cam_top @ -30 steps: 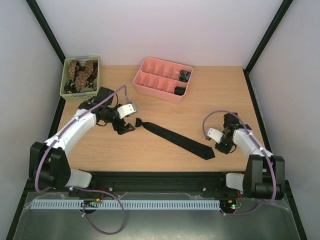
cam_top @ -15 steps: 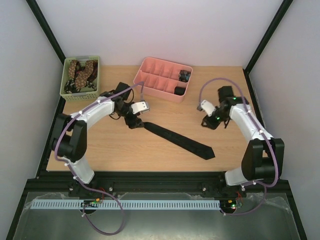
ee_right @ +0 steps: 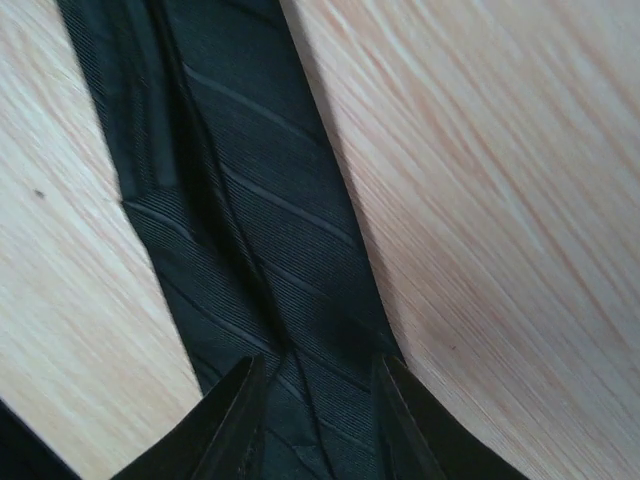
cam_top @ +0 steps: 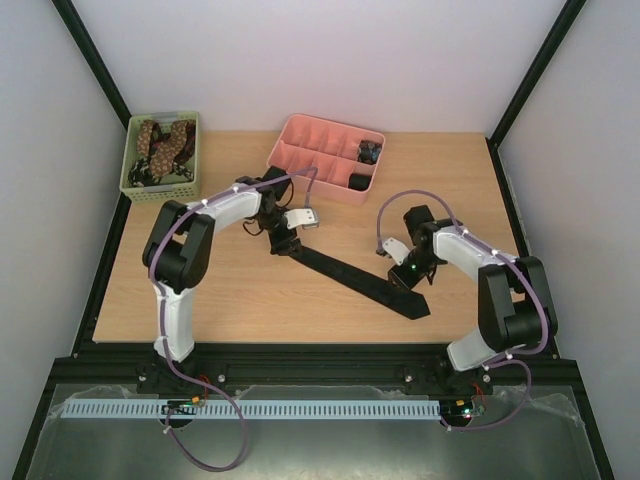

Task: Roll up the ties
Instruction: Rotate the tie at the center of the board.

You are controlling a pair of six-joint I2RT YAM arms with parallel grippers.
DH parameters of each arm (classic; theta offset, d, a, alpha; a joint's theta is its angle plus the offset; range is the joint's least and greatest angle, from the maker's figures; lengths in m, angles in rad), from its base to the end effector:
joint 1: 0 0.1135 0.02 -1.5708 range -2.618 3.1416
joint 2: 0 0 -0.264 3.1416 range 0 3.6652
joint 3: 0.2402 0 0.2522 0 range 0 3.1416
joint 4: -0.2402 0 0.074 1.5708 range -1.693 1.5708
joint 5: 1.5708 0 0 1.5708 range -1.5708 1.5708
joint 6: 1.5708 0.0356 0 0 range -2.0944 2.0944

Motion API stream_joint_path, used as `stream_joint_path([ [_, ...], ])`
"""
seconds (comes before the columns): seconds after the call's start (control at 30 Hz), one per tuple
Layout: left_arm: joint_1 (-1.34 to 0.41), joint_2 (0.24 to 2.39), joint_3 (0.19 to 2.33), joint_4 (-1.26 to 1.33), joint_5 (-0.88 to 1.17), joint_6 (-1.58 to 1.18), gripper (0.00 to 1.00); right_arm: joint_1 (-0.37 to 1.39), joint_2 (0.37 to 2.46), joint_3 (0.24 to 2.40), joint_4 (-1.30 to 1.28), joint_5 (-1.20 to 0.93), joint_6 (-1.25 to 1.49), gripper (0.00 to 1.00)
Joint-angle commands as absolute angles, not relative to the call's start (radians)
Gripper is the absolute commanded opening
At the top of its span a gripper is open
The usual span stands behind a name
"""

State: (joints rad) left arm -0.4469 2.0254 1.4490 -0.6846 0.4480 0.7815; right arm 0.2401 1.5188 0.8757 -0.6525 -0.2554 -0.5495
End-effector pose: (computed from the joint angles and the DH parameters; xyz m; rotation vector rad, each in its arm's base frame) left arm 0.3598 -0.1895 0.1664 1.6436 2.1631 -0.5393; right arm 0.2579 0.0724 0.1739 -1.1295 2.5806 0.2972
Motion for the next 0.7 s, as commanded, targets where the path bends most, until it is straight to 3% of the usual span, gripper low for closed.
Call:
stream_joint_path([
  [0.0,-0.448,2.106,1.517,-0.832,0.485,0.842,0.70,0.244,1.539,0.815,-0.615,-0.183,-0.553,0.30],
  [0.3,-0.488,2.034,1.380,-0.988,0.648,0.911,0.58,0.186,1.501,0.678,-0.515,0.044,-0.707,0.22],
  [0.47,-0.546,1.944,1.261,-0.880,0.666,0.803,0.55,0.075,1.558,0.744,-0.491,0.087,-0.808,0.21],
  [0.57,-0.536,1.891,1.227,-0.714,0.607,0.680,0.55,0.057,1.586,0.814,-0.540,0.063,-0.823,0.21],
  [0.67,-0.510,1.820,1.209,-0.611,0.548,0.630,0.64,0.055,1.558,0.865,-0.600,0.020,-0.832,0.26],
])
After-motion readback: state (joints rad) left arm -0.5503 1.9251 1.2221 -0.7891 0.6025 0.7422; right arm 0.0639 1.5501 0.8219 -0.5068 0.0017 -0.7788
